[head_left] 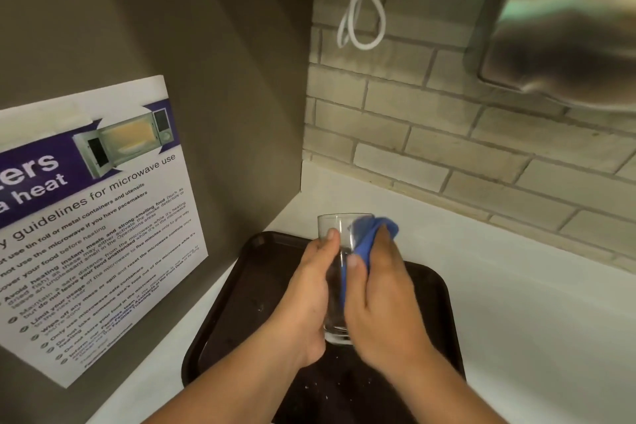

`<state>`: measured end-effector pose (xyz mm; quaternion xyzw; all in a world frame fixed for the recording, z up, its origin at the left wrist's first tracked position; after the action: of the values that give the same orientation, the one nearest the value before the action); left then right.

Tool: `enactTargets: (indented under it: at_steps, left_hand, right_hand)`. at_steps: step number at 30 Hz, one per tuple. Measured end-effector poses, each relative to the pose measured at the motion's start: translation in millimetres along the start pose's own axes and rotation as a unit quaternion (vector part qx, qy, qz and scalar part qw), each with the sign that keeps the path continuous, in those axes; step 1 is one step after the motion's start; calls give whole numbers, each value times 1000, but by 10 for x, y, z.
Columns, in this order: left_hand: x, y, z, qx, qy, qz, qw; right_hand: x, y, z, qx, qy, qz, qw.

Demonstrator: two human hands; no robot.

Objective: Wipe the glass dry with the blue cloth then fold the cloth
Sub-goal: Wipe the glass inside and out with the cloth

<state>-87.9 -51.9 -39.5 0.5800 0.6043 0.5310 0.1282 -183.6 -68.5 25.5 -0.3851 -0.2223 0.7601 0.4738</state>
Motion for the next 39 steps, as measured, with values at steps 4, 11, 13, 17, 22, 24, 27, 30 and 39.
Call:
enactTargets:
  at_steps: [4,11,13,17,22,24,27,30,39]
  left_hand:
    - [31,58,-35,41,-22,0,999]
    - [-70,-63,7,84,-18,76,993]
    - [-115,-79,40,65,22,69,995]
    - [-87,-47,29,14,44,25,999]
    - [37,36,-135,22,-14,21,999]
    - [4,87,-113,36,2,30,999]
    - [-48,134,-31,25,50,31,998]
    - [-16,80,-43,1,57,27,998]
    - [-40,176,-25,17,55,37,998]
  right_hand:
    - [-331,176,84,-138,15,-107,985]
    - [-146,356,24,-183,-22,-151,971]
    - [58,308,-6,-105,-54,-106,987]
    - [235,85,-114,37,-50,-24,998]
    - [-376,240,143,-140,51,-152,977]
    - [-318,383,91,-208,-9,-251,945]
    - [-22,306,-12,-73,-39,-145,986]
    - [89,46,-123,38,-15,9,999]
    - [-124,252,-50,1,-53,-94,994]
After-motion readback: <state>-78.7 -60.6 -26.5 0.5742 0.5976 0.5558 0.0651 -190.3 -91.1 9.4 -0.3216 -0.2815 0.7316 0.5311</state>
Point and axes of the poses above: each hand's wrist, its own x-axis away from the middle knuckle, its own z-axis out of the back of the hand, y = z × x, the point moved 6 cm from there along -x, towards the middle knuckle, and after that the axes turned 8 degrees about y, right-handed, at the moved point
